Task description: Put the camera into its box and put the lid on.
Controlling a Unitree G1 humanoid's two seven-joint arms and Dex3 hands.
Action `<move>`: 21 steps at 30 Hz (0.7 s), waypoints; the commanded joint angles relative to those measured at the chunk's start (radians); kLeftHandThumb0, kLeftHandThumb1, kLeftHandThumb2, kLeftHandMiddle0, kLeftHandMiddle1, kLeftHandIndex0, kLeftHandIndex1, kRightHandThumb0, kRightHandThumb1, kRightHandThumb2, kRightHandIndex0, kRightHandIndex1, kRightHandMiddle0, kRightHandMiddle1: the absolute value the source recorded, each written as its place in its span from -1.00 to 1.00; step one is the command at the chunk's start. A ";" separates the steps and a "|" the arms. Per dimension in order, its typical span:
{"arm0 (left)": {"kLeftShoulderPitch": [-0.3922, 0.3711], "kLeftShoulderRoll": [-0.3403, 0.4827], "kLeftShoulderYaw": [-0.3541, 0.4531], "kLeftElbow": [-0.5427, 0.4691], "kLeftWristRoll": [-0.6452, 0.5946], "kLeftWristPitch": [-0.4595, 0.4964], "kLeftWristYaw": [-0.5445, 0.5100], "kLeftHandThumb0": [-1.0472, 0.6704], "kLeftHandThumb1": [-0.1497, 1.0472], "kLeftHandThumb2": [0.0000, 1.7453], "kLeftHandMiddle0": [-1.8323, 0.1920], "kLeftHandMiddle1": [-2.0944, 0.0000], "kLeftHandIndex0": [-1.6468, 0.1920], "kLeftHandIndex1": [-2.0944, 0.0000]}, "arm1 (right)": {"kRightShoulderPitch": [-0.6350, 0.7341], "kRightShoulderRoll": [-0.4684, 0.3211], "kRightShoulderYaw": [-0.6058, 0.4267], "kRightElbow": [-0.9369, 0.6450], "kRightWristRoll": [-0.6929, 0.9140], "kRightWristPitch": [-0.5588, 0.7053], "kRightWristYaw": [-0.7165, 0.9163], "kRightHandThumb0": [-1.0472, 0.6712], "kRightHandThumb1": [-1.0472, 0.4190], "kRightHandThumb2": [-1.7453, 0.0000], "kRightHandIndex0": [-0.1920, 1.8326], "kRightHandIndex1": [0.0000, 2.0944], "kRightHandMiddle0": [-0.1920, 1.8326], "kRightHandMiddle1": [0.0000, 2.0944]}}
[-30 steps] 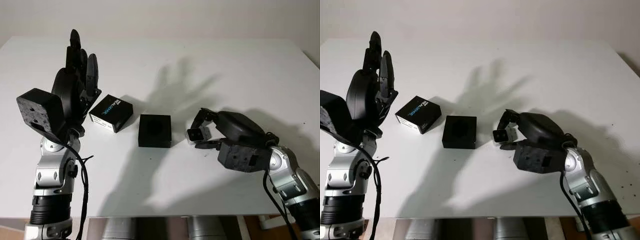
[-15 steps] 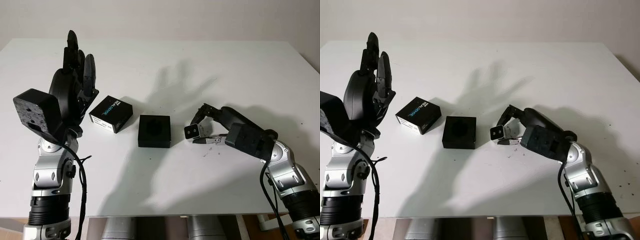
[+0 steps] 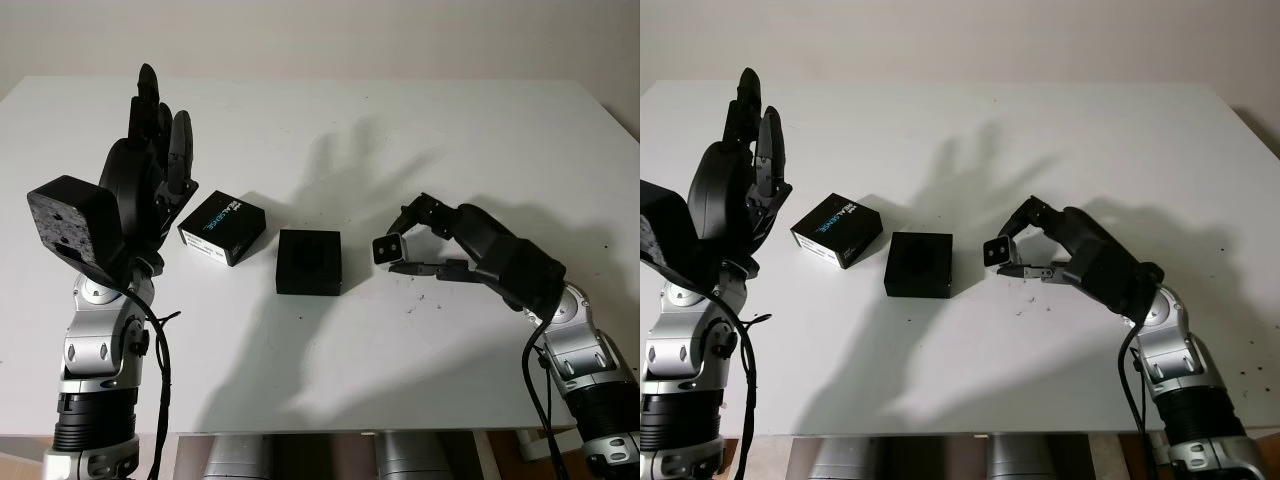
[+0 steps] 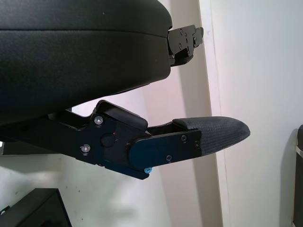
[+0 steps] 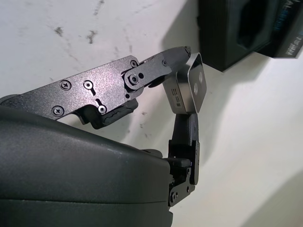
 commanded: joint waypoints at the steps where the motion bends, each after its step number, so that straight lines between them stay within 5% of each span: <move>1: 0.004 0.010 0.004 -0.025 -0.001 0.007 -0.004 -0.67 1.00 -0.29 1.00 1.00 1.00 1.00 | -0.029 0.025 -0.027 -0.024 0.038 -0.011 -0.004 -0.29 -0.89 0.94 -0.53 -0.95 -0.49 0.57; 21: -0.005 0.014 0.008 -0.008 0.000 0.000 -0.012 -0.68 1.00 -0.28 1.00 1.00 1.00 1.00 | -0.083 0.255 -0.023 -0.073 0.126 0.103 -0.083 -0.32 -0.90 0.94 -0.66 -0.98 -0.51 0.63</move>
